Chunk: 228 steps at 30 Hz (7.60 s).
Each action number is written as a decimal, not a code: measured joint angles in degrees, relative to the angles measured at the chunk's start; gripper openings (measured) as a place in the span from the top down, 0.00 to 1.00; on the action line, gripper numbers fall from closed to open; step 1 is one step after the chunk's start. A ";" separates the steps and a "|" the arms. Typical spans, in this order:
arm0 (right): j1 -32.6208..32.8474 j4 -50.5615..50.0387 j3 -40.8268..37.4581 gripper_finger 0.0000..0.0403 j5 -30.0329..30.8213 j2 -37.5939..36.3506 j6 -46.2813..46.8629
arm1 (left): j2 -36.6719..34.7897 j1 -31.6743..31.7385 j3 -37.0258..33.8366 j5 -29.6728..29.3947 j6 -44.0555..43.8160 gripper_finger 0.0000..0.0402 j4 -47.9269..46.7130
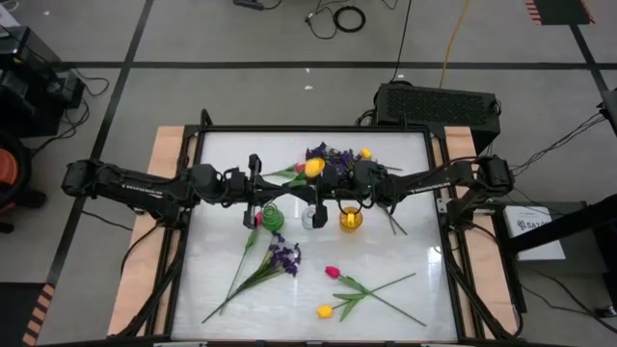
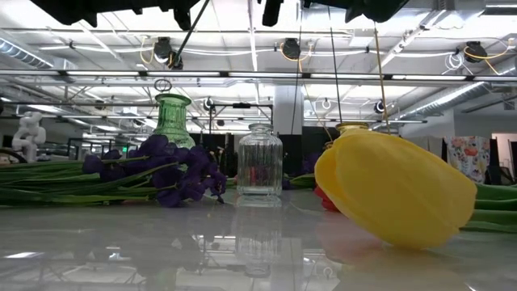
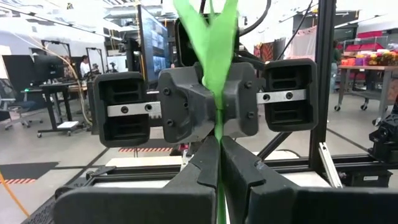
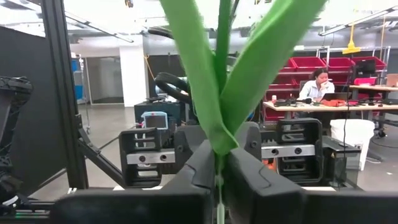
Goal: Sort flowers into vase by color
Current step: Put the top left yellow tulip into the yellow vase, then put the top yellow tulip into the yellow vase
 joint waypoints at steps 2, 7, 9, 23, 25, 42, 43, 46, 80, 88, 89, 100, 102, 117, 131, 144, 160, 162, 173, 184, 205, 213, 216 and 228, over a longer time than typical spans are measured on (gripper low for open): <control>0.00 -0.35 -0.01 0.98 0.02 0.00 0.15 | 0.00 -0.06 0.00 0.09 0.02 0.94 -0.24; 0.07 -4.77 -0.01 0.98 -0.41 -1.83 1.29 | -0.85 -0.39 0.00 -0.41 -0.57 0.74 -0.18; 0.09 -9.25 -0.01 0.99 -0.44 -3.98 1.22 | -1.52 -0.39 0.00 -0.55 -0.57 0.64 -0.55; 0.07 -46.10 -0.01 0.99 0.02 -28.39 -1.30 | -3.78 -0.39 0.00 -9.17 -4.53 0.38 -7.91; 0.07 -51.87 -0.01 0.99 0.11 -32.53 -1.02 | -3.78 -0.39 0.00 -9.16 -5.18 0.38 -9.02; 2.87 -50.44 -19.31 0.99 4.64 -52.40 6.94 | -3.19 -0.52 0.70 -10.80 -12.19 0.38 -12.21; 2.89 -48.06 -20.89 0.99 4.66 -52.45 7.64 | -2.77 -0.68 1.11 -11.11 -12.49 0.38 -12.14; 2.86 -42.10 -24.52 0.99 4.74 -51.64 9.41 | -0.47 -1.28 3.21 -11.92 -12.43 0.38 -12.18; 3.85 -39.50 -21.78 0.99 3.95 -43.53 7.67 | 28.33 -1.78 38.18 -5.25 -7.52 0.38 -28.77; 3.87 -49.14 -21.75 0.99 3.49 -53.07 6.50 | 28.39 -3.07 38.18 -5.25 -6.55 0.38 -33.16; 3.87 -49.93 -21.75 0.99 4.75 -53.69 6.07 | 28.39 -3.08 38.18 -5.22 -6.50 0.38 -33.25; 3.00 -41.47 -27.22 0.99 8.07 -52.53 4.63 | 28.39 -3.04 38.17 -5.25 -6.51 0.38 -33.91; 2.46 -41.66 -27.50 0.99 8.08 -51.98 4.63 | 28.39 -3.04 38.16 -5.26 -6.53 0.38 -34.44; 1.72 -41.97 -27.55 0.99 10.82 -45.55 5.60 | 28.39 -3.04 38.14 -5.27 -6.56 0.38 -37.65; -0.02 -43.69 -27.55 0.99 11.06 -42.73 13.30 | 28.39 -3.04 38.12 -5.27 -6.54 0.38 -37.99; -0.48 -43.40 -27.55 0.86 10.97 -38.62 16.23 | 28.39 -3.04 38.10 -5.27 -6.56 0.38 -40.09; -0.72 -49.31 -27.52 0.32 10.23 -41.78 20.76 | 28.39 -3.02 38.10 -5.27 -6.54 0.38 -41.13; -0.72 -51.16 -27.52 0.26 10.23 -42.84 20.98 | 28.39 -3.03 38.10 -5.27 -6.53 0.38 -41.21; -0.70 -73.13 -25.19 0.17 16.13 -53.06 28.44 | 28.39 -3.02 38.10 -4.96 -6.52 0.38 -41.75; -3.69 -85.43 -27.62 0.22 37.80 -49.23 39.26 | 28.39 -3.04 38.10 -4.81 -6.58 0.38 -42.19; -15.47 -61.92 -40.25 0.39 31.12 -31.13 37.64 | 28.39 -3.30 38.10 -4.81 -8.02 0.38 -42.16; -15.47 -55.83 -40.59 0.43 29.97 -26.38 36.87 | 28.38 -3.30 38.10 -4.81 -8.00 0.38 -42.16; -15.45 -52.91 -40.59 0.46 29.30 -24.13 35.91 | 28.37 -3.30 38.10 -4.81 -8.00 0.38 -42.16; -17.02 -51.86 -40.57 0.58 29.24 -18.83 35.85 | 28.37 -3.30 38.10 -4.81 -8.00 0.38 -42.19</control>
